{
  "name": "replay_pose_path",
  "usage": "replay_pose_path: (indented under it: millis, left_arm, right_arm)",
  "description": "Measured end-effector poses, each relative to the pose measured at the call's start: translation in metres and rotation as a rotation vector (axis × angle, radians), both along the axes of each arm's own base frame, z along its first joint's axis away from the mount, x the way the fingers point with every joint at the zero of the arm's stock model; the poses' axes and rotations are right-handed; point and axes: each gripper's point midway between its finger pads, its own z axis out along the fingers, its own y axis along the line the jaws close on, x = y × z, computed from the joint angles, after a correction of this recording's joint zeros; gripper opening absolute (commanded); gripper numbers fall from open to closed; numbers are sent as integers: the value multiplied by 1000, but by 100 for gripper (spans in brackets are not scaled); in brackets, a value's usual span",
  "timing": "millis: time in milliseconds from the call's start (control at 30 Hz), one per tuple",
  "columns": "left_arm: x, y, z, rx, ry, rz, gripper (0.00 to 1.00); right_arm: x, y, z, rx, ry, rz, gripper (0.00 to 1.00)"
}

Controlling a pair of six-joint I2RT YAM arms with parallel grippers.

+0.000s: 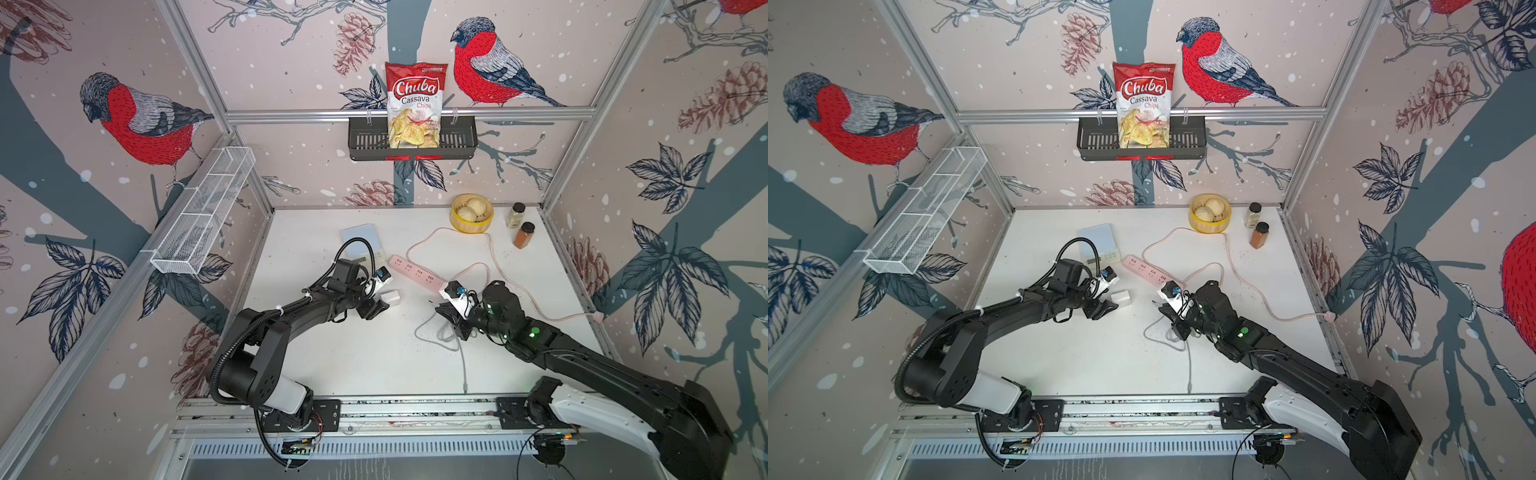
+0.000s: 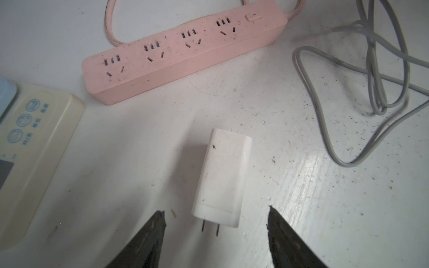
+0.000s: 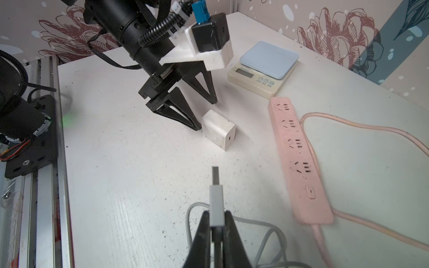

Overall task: Charge the electronic scale
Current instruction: Pick up the plug from the center of the board.

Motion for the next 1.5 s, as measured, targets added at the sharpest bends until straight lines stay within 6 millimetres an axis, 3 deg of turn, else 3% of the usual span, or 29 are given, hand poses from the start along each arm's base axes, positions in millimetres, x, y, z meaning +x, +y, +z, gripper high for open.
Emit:
replay_pose_path:
  millis: [267, 533, 733, 833, 900, 1000, 1167, 1367, 1500]
  left_arm:
    - [12, -3, -10, 34, -15, -57, 55]
    - [9, -6, -16, 25, 7, -106, 47]
    - [7, -11, -12, 0, 23, -141, 11]
    - [8, -12, -9, -6, 23, -150, 9]
    - [6, -12, -5, -4, 21, -156, 1]
    - [6, -12, 9, -1, 4, -172, 0]
    - [2, -14, 50, -12, -69, -233, 0]
    - [-35, -14, 80, -44, -98, -385, 0]
    - [-55, -14, 98, -74, -108, -446, 0]
  right_arm:
    - [1, 1, -2, -5, 7, -2, 2]
    - [3, 1, -8, -16, 18, -7, 2]
    - [7, -1, -8, -18, 21, -17, 1]
    - [9, -3, -7, -14, 18, -26, 0]
    - [11, -5, -5, -8, 15, -33, 0]
    - [14, -6, 2, 3, 18, -40, 0]
    - [11, 2, 16, 19, 54, 20, 0]
    - [-20, 25, 10, -76, 84, 197, 0]
    - [-21, 21, 11, -144, 36, 216, 0]
